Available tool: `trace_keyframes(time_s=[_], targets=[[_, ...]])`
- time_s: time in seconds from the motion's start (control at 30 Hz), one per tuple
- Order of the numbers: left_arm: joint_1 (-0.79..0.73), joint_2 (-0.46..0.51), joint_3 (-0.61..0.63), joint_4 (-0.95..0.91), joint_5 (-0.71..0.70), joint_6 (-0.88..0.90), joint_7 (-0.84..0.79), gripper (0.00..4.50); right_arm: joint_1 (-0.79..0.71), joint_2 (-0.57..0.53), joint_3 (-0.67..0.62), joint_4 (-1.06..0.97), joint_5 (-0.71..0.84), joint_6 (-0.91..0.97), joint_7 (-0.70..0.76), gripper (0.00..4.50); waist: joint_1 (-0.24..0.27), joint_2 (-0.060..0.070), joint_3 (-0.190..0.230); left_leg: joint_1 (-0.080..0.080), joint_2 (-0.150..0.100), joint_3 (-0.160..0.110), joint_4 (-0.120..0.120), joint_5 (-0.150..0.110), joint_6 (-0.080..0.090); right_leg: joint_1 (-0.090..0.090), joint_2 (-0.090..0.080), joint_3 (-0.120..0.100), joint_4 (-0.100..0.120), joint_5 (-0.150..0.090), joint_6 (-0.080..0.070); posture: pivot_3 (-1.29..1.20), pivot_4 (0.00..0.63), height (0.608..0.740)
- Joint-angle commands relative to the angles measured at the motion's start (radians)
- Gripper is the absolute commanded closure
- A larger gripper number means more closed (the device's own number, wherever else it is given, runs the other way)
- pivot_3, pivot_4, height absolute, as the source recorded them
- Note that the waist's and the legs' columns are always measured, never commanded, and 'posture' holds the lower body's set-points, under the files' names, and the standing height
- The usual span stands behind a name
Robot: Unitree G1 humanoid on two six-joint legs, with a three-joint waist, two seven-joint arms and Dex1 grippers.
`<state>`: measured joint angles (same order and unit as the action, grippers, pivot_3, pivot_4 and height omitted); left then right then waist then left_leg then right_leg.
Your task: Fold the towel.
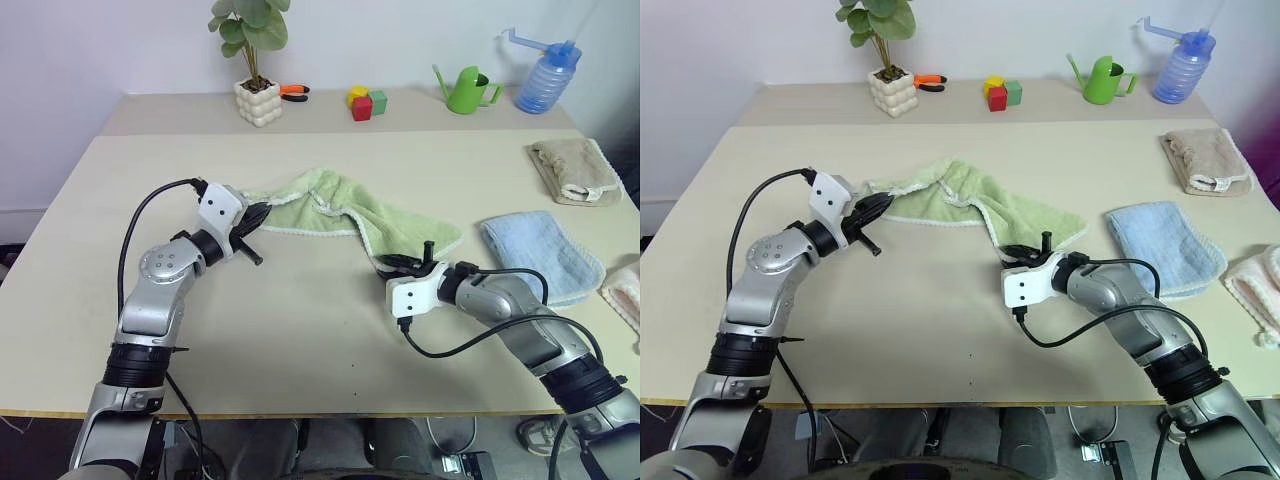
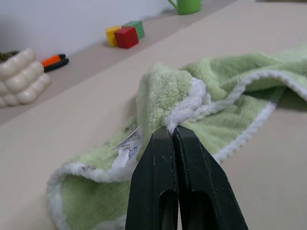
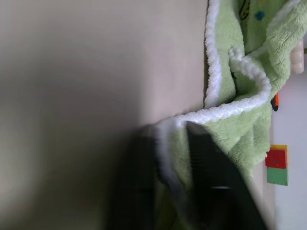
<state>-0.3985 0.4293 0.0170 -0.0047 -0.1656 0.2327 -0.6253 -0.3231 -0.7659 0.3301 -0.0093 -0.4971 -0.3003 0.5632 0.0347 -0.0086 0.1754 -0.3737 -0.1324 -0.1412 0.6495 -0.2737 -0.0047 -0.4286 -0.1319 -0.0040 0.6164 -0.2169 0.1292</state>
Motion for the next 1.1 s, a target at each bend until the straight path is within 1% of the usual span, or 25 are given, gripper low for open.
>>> trace_keyframes(time_s=[0.03,0.23,0.4,0.5,0.57,0.6,0.77,0.87,0.97,1.1], targets=[[0.0,0.01,0.024,-0.048,-0.014,-0.006,0.011,4.5,-0.017,0.002,-0.045,-0.029,0.007,-0.02,-0.022,4.44,0.001,0.0,0.0,0.0,0.0,0.0,0.0,0.0,0.0,0.0,0.0,0.0,0.0,0.0,0.0,0.0,0.15,0.73],[0.002,0.039,0.074,-0.036,-0.028,-0.019,0.014,4.5,-0.011,-0.003,-0.132,-0.076,0.058,0.0,-0.032,4.44,0.0,0.0,0.0,0.0,0.0,0.0,0.0,0.0,0.0,0.0,0.0,0.0,0.0,0.0,0.0,0.0,0.15,0.73],[-0.007,0.064,0.102,-0.013,-0.034,-0.032,0.016,4.5,-0.009,-0.017,-0.199,-0.117,0.127,0.025,0.006,4.44,0.001,0.0,0.0,0.0,0.0,0.0,0.0,0.0,0.0,0.0,0.0,0.0,0.0,0.0,0.0,0.0,0.15,0.73],[-0.009,0.068,0.108,-0.009,-0.036,-0.036,0.017,4.5,0.028,-0.021,-0.21,-0.157,0.224,0.042,0.084,4.44,0.003,0.0,0.0,0.0,0.0,0.0,0.0,0.0,0.0,0.0,0.0,0.0,-0.001,0.0,0.0,0.0,0.15,0.73],[-0.008,0.071,0.111,-0.006,-0.034,-0.038,0.021,4.5,0.088,-0.042,-0.202,-0.206,0.305,0.092,0.179,4.44,0.004,0.0,0.0,0.0,0.0,0.0,-0.001,0.0,0.0,0.0,0.0,0.0,-0.001,0.0,0.0,0.0,0.15,0.73],[-0.005,0.072,0.112,-0.005,-0.034,-0.039,0.022,4.5,0.118,-0.056,-0.198,-0.22,0.32,0.1,0.209,4.44,0.004,0.0,0.0,-0.001,0.0,-0.001,0.0,0.0,0.0,0.0,0.0,0.0,-0.001,0.0,0.0,0.0,0.15,0.73],[0.013,0.079,0.114,-0.016,-0.033,-0.033,0.023,4.5,0.21,-0.103,-0.203,-0.246,0.324,0.121,0.272,4.44,-0.001,0.0,0.0,0.0,0.0,0.001,0.0,-0.001,0.001,0.0,0.0,0.0,-0.002,0.001,0.001,0.0,0.15,0.73],[0.024,0.081,0.109,-0.03,-0.035,-0.025,0.018,4.5,0.211,-0.102,-0.209,-0.243,0.309,0.122,0.263,4.44,-0.005,0.0,0.0,0.0,0.001,0.001,-0.001,-0.001,0.001,0.0,0.001,0.001,-0.002,0.001,0.001,0.0,0.15,0.73],[0.022,0.079,0.105,-0.033,-0.034,-0.023,0.019,4.5,0.209,-0.107,-0.207,-0.249,0.31,0.122,0.274,3.67,-0.001,0.0,0.0,0.0,0.001,0.001,0.0,-0.001,0.001,0.0,0.001,0.001,-0.002,0.001,0.001,0.0,0.15,0.73],[0.018,0.075,0.1,-0.037,-0.036,-0.018,0.019,4.5,0.218,-0.113,-0.216,-0.249,0.277,0.066,0.242,1.7,0.003,0.0,0.0,0.0,0.001,0.001,0.0,-0.001,0.001,0.0,0.001,0.001,-0.002,0.001,0.0,0.0,0.15,0.73]])
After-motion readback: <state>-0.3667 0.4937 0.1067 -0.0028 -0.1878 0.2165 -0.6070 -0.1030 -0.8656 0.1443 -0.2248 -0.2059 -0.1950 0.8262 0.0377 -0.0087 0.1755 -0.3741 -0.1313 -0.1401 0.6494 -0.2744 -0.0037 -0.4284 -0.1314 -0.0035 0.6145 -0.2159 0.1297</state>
